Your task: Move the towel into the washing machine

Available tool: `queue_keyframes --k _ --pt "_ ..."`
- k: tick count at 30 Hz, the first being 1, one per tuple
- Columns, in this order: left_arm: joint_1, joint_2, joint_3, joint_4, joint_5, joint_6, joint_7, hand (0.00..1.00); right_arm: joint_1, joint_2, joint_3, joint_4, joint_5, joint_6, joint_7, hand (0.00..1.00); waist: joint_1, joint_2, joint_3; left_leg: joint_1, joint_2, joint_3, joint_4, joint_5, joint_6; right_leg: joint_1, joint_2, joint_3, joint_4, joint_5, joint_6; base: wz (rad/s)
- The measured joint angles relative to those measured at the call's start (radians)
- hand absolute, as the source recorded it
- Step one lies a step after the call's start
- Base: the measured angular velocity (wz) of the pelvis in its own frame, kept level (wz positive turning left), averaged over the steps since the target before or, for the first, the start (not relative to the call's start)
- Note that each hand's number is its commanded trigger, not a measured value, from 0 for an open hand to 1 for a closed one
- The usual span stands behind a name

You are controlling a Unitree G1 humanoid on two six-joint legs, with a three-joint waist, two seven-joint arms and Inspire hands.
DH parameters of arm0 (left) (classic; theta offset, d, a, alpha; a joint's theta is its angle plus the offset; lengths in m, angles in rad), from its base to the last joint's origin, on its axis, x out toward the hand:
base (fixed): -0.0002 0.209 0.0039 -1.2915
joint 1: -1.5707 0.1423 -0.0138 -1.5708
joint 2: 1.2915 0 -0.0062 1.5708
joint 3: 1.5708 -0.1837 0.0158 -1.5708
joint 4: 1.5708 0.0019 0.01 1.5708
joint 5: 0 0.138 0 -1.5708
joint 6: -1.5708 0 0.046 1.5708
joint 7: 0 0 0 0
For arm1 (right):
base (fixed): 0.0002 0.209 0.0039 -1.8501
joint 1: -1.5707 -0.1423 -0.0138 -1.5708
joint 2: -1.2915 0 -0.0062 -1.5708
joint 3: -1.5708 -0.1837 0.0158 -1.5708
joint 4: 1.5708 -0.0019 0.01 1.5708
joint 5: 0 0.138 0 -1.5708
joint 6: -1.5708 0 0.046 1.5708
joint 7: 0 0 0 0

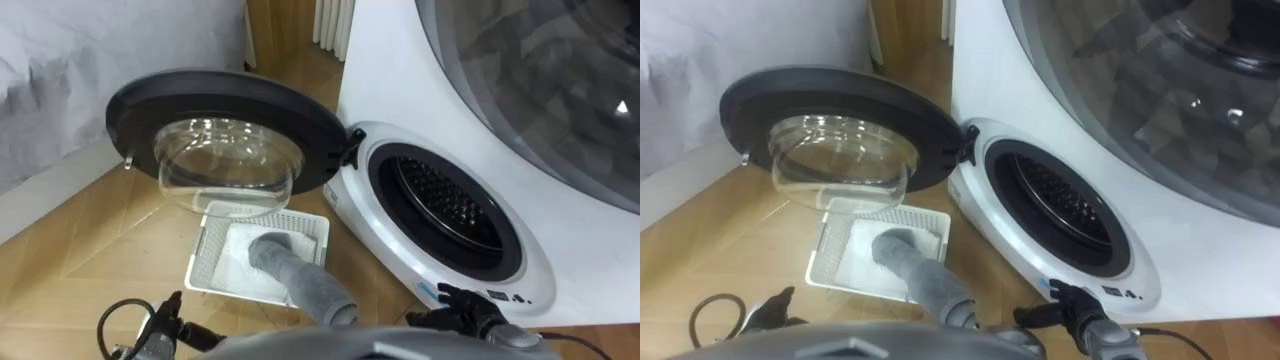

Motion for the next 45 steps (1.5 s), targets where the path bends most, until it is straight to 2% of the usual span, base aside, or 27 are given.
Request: queue_keyframes --k 5,9,14,17,19,23,24,25,26,27,28,29,32,33,34,36,37,42,45 --pt "-0.016 -0.005 -0.01 -0.008 0.001 -0.004 -0.006 0.0 -0.005 0.0 0.012 0.0 0.0 -0.007 -0.009 0.0 -0.001 0.003 0.0023 -0.005 0.0 0.001 -0.002 0.0 0.0 -0.007 0.001 0.0 -0.001 0.0 0.0 0.0" --pt "-0.033 -0.003 -0.043 -0.007 0.001 -0.017 -0.004 0.0 -0.013 -0.001 0.034 -0.002 0.0 -0.015 -0.014 0.0 -0.001 0.004 -0.0003 -0.037 0.0 0.009 0.003 0.0 0.0 -0.043 0.002 0.013 0.005 0.001 -0.002 -0.08" --pt "-0.067 -0.003 -0.074 0.001 0.046 -0.027 -0.001 0.0 -0.044 -0.005 0.064 0.005 -0.005 -0.017 -0.021 0.0 -0.003 0.014 0.0034 -0.082 0.001 0.012 0.016 0.0 0.0 -0.092 0.001 0.023 0.018 0.003 -0.005 -0.04" --pt "-0.107 -0.003 -0.127 0.002 0.093 -0.027 0.0 0.0 -0.083 -0.005 0.083 0.008 -0.012 -0.016 -0.019 0.0 -0.018 0.027 0.0102 -0.137 0.002 0.008 0.037 0.001 0.001 -0.139 -0.004 0.022 0.032 0.004 -0.006 0.0" --pt "-0.144 -0.006 -0.166 0.013 0.112 -0.028 -0.001 0.0 -0.121 -0.004 0.111 0.022 -0.012 -0.015 -0.018 0.0 -0.026 0.04 0.0179 -0.179 0.003 0.009 0.057 0.002 0.003 -0.188 -0.005 0.023 0.055 0.004 -0.006 -0.12" --pt "-0.204 -0.016 -0.18 0.032 0.174 -0.029 -0.002 0.0 -0.19 -0.002 0.116 0.073 -0.036 -0.012 -0.017 0.0 -0.03 0.042 0.0205 -0.251 0.006 0.008 0.096 0.002 0.003 -0.274 -0.015 0.022 0.107 0.002 -0.009 -0.23" --pt "-0.225 -0.019 -0.181 0.053 0.202 -0.036 -0.001 0.0 -0.21 -0.002 0.12 0.078 -0.036 -0.01 -0.018 0.0 -0.029 0.042 0.0233 -0.271 0.005 0.008 0.104 0.002 0.003 -0.305 -0.019 0.009 0.13 -0.001 -0.013 -0.22" --pt "-0.258 -0.019 -0.181 0.062 0.218 -0.042 -0.001 0.0 -0.23 -0.002 0.123 0.078 -0.036 -0.011 -0.019 0.0 -0.034 0.04 0.0313 -0.303 0.004 0.008 0.127 0.002 0.003 -0.346 -0.027 -0.011 0.167 -0.006 -0.02 -0.18" --pt "-0.271 -0.019 -0.182 0.062 0.218 -0.044 0.001 0.0 -0.238 -0.002 0.127 0.078 -0.036 -0.011 -0.02 0.0 -0.037 0.038 0.0358 -0.321 0.004 0.008 0.141 0.002 0.002 -0.369 -0.032 -0.02 0.189 -0.009 -0.024 -0.07" --pt "-0.295 -0.02 -0.189 0.065 0.218 -0.047 0.004 0.0 -0.254 -0.002 0.128 0.078 -0.036 -0.011 -0.022 0.0 -0.043 0.036 0.0474 -0.36 0.003 0.008 0.175 0.0 0.003 -0.411 -0.042 -0.031 0.228 -0.015 -0.029 0.0" --pt "-0.33 -0.021 -0.202 0.072 0.225 -0.048 0.006 0.0 -0.272 -0.002 0.127 0.078 -0.034 -0.011 -0.025 0.0 -0.05 0.035 0.0536 -0.407 0.004 0.006 0.219 -0.002 0.005 -0.452 -0.05 -0.031 0.26 -0.019 -0.031 0.04" --pt "-0.343 -0.023 -0.202 0.076 0.238 -0.048 0.007 0.0 -0.276 -0.002 0.127 0.076 -0.031 -0.011 -0.028 0.0 -0.051 0.034 0.0546 -0.43 0.005 0.004 0.244 -0.005 0.006 -0.472 -0.053 -0.029 0.277 -0.023 -0.034 0.0" --pt "-0.399 -0.024 -0.219 0.095 0.269 -0.05 0.016 0.0 -0.314 0.0 0.14 0.069 -0.005 -0.012 -0.054 0.0 -0.052 0.032 0.0666 -0.536 0.022 0.005 0.375 -0.053 0.012 -0.579 -0.058 -0.024 0.394 -0.057 -0.047 -0.12" --pt "-0.427 -0.021 -0.247 0.097 0.27 -0.051 0.033 0.0 -0.324 0.0 0.154 0.07 0.02 -0.015 -0.062 0.0 -0.058 0.027 0.074 -0.575 0.025 0.005 0.438 -0.082 0.015 -0.624 -0.068 -0.023 0.467 -0.09 -0.049 0.06" --pt "-0.446 -0.022 -0.265 0.098 0.272 -0.053 0.051 0.0 -0.336 -0.002 0.157 0.068 0.054 -0.019 -0.068 0.0 -0.066 0.024 0.0765 -0.625 0.033 0.005 0.51 -0.12 0.019 -0.678 -0.074 -0.022 0.543 -0.125 -0.055 0.07" --pt "-0.464 -0.02 -0.283 0.1 0.274 -0.062 0.072 0.0 -0.356 -0.002 0.172 0.064 0.1 -0.023 -0.071 0.0 -0.071 0.023 0.08 -0.697 0.053 0.005 0.61 -0.175 0.022 -0.753 -0.072 -0.019 0.637 -0.16 -0.068 -0.03" --pt "-0.468 -0.02 -0.288 0.098 0.283 -0.066 0.076 0.0 -0.362 -0.001 0.181 0.058 0.133 -0.027 -0.074 0.0 -0.081 0.023 0.0798 -0.742 0.059 0.004 0.663 -0.19 0.022 -0.799 -0.075 -0.017 0.688 -0.176 -0.073 0.0" --pt "-0.502 -0.02 -0.313 0.088 0.324 -0.067 0.102 0.0 -0.371 0.002 0.188 0.018 0.277 -0.048 -0.072 0.0 -0.104 0.024 0.0795 -0.9 0.08 -0.009 0.809 -0.215 0.023 -0.951 -0.09 -0.026 0.823 -0.203 -0.098 0.1" --pt "-0.535 -0.017 -0.353 0.079 0.331 -0.062 0.13 0.0 -0.372 -0.002 0.233 -0.006 0.33 -0.056 -0.072 0.0 -0.114 0.025 0.0793 -0.967 0.092 -0.01 0.874 -0.229 0.018 -1.021 -0.088 -0.022 0.885 -0.213 -0.113 0.0"
